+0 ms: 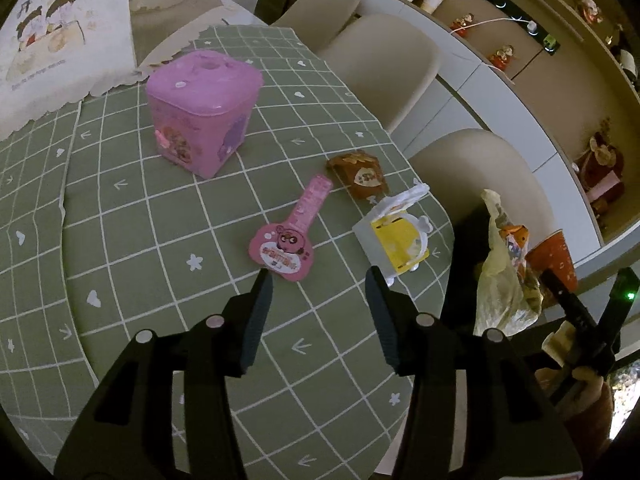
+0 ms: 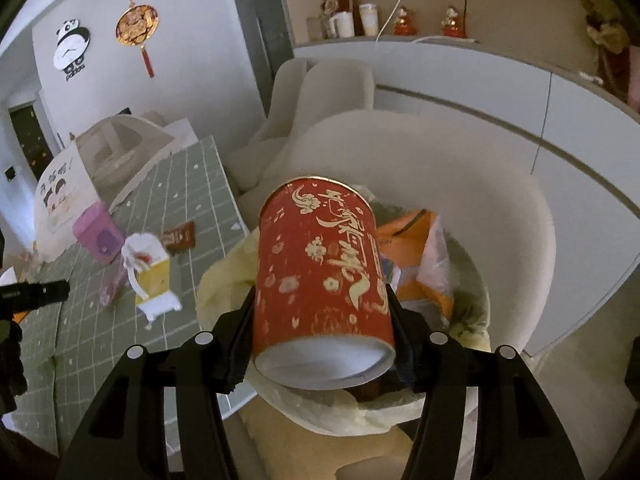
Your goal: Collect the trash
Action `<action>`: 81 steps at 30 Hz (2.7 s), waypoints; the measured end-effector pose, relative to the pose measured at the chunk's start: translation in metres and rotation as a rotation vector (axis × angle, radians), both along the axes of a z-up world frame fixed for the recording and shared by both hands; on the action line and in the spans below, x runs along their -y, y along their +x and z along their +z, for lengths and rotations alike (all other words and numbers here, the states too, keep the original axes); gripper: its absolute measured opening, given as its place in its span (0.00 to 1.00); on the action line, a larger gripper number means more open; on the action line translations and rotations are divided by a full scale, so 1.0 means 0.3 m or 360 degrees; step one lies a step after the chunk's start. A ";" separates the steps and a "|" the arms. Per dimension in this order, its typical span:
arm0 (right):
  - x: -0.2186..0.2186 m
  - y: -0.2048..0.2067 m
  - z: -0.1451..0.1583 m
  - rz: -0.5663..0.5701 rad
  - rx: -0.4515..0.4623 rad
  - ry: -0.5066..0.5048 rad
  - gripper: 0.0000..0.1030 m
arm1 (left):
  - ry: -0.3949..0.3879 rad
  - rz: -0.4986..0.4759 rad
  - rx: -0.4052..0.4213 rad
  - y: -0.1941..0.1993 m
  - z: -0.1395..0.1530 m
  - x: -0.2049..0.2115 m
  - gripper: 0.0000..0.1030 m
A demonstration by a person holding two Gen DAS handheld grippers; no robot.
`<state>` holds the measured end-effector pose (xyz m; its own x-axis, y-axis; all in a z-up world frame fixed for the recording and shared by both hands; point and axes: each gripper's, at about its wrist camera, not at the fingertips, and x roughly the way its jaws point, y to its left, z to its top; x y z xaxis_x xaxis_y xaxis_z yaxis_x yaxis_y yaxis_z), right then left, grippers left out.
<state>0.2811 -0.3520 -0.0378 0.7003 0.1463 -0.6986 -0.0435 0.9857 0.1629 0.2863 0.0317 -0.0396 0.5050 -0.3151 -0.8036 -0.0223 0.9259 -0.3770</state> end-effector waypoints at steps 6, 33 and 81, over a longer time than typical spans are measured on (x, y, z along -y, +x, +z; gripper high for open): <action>0.000 0.086 0.001 -0.0059 0.0032 0.0069 0.53 | -0.0049 0.0012 -0.0041 0.000 -0.037 -0.052 0.45; 0.068 -0.026 -0.015 -0.0077 -0.0237 0.0095 0.53 | -0.0029 -0.0027 -0.0054 0.016 -0.081 -0.048 0.48; -0.498 0.627 0.042 0.0499 0.0014 0.0063 0.42 | -0.0300 -0.0262 0.0055 0.319 -0.060 0.010 0.51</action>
